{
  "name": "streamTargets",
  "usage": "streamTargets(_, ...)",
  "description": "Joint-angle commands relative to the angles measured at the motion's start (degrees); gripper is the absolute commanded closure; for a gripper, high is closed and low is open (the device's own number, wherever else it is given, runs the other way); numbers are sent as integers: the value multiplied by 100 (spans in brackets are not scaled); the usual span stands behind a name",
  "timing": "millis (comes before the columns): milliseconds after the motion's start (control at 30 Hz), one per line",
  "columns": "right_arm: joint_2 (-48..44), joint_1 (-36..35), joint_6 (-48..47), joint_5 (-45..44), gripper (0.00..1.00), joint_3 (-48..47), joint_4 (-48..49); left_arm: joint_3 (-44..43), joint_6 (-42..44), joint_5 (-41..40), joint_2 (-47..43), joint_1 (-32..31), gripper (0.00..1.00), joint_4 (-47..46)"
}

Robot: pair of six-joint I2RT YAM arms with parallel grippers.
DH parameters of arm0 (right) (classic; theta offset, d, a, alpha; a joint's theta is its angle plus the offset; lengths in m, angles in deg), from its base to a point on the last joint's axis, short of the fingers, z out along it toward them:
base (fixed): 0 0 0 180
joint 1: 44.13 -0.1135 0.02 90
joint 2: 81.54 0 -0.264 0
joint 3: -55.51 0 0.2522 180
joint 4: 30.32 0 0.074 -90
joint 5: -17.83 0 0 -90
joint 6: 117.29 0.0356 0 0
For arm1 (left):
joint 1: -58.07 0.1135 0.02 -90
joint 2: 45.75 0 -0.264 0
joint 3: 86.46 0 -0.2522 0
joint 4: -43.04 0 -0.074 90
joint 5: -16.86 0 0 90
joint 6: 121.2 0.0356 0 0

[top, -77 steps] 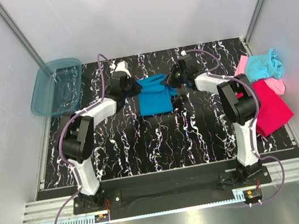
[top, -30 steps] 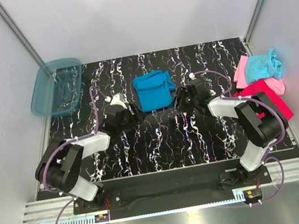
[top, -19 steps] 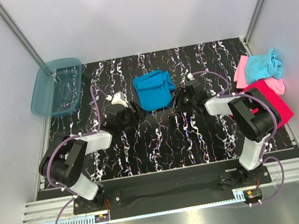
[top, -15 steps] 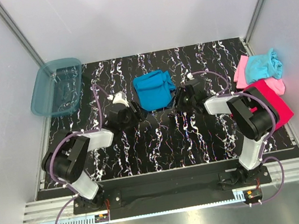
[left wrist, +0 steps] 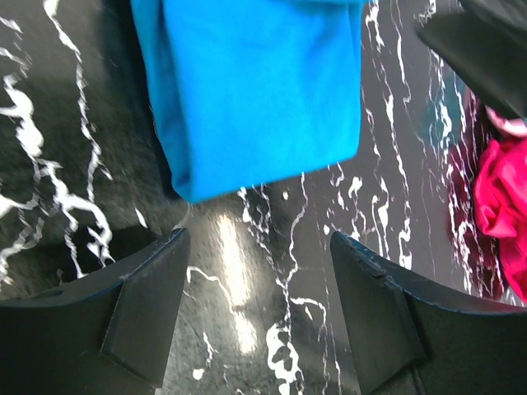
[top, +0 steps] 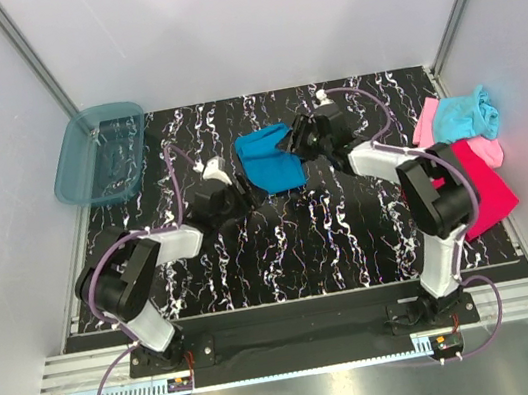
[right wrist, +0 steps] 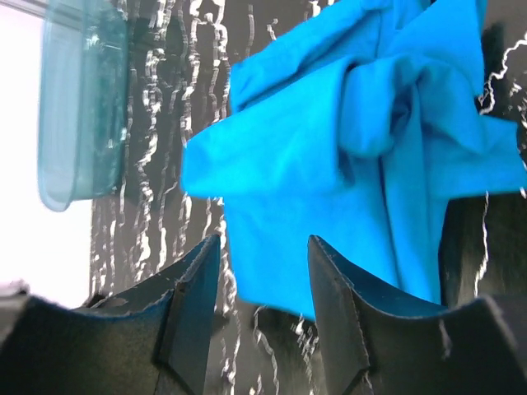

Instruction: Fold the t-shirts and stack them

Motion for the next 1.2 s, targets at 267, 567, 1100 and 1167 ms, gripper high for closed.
streamTargets(267, 844, 24, 113, 163, 47, -384, 15, 492, -41, 146, -432, -112, 27, -577)
streamTargets(567, 924, 15, 104, 181, 48, -630, -99, 527, -5, 120, -476, -270, 28, -612)
streamTargets(1100, 994, 24, 60, 137, 50, -1069, -363, 694, -32, 5, -458, -630, 29, -753)
streamTargets(1167, 1038, 24, 52, 137, 50, -1184, -415, 712, -32, 14, -476, -639, 29, -744)
